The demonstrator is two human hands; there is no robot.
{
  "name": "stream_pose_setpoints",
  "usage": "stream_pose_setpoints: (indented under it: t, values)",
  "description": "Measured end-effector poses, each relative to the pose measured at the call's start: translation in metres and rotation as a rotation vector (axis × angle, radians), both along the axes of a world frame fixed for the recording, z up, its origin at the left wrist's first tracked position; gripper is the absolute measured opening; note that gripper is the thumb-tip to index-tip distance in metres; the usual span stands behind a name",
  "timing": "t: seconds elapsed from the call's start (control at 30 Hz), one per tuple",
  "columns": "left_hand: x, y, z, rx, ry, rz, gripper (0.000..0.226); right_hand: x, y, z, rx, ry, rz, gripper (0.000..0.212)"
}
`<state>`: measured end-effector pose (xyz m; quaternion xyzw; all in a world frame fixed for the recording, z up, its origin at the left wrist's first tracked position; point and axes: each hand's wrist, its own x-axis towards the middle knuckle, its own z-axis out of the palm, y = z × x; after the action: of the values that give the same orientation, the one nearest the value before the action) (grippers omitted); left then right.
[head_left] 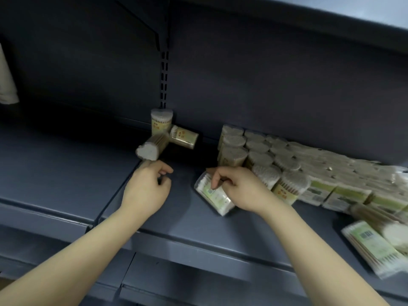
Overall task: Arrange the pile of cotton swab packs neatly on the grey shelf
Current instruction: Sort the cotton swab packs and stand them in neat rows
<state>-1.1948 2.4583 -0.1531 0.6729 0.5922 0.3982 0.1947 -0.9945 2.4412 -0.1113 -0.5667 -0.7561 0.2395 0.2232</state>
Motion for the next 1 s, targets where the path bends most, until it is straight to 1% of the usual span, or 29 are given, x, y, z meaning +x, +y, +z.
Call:
stream_pose_setpoints:
  t: [0.1, 0.13, 0.17, 0.27, 0.3, 0.37, 0.53, 0.67, 0.73, 0.83, 0.9, 1.0]
  values:
    - [0.007, -0.004, 0.0, -0.047, 0.004, -0.067, 0.022, 0.009, -0.012, -0.001, 0.024, -0.016, -0.04, 0.024]
    - [0.009, -0.005, 0.001, -0.061, 0.007, -0.082, 0.022, 0.011, -0.015, -0.002, 0.018, -0.025, -0.059, 0.023]
    - [0.012, -0.006, 0.002, -0.07, 0.01, -0.093, 0.021, 0.013, -0.018, -0.003, 0.002, -0.049, -0.078, 0.03]
    - [0.019, -0.008, 0.004, -0.078, 0.016, -0.116, 0.021, 0.018, -0.028, -0.007, -0.048, -0.165, -0.091, 0.063]
    - [0.021, -0.008, 0.005, -0.079, 0.02, -0.122, 0.021, 0.018, -0.031, -0.007, -0.062, -0.197, -0.094, 0.069]
    - [0.023, -0.008, 0.006, -0.08, 0.023, -0.126, 0.021, 0.017, -0.036, -0.011, -0.081, -0.223, -0.104, 0.074]
    - [0.024, -0.008, 0.005, -0.081, 0.029, -0.12, 0.021, 0.017, -0.04, -0.013, -0.09, -0.194, -0.183, 0.072]
    - [0.024, -0.006, 0.007, -0.072, 0.011, -0.124, 0.018, 0.018, -0.043, -0.003, -0.02, -0.147, -0.191, 0.067]
    - [0.025, -0.005, 0.01, -0.063, -0.037, -0.152, 0.017, 0.021, -0.043, 0.003, 0.012, -0.141, -0.185, 0.065]
    - [0.03, -0.004, 0.015, -0.073, -0.091, -0.208, 0.023, 0.026, -0.042, 0.013, 0.035, -0.118, -0.166, 0.068]
    - [0.033, -0.005, 0.019, -0.087, -0.128, -0.251, 0.025, 0.029, -0.043, 0.022, 0.029, -0.055, -0.155, 0.068]
    - [0.039, -0.006, 0.025, -0.104, -0.154, -0.324, 0.026, 0.036, -0.045, 0.034, 0.037, 0.022, -0.113, 0.062]
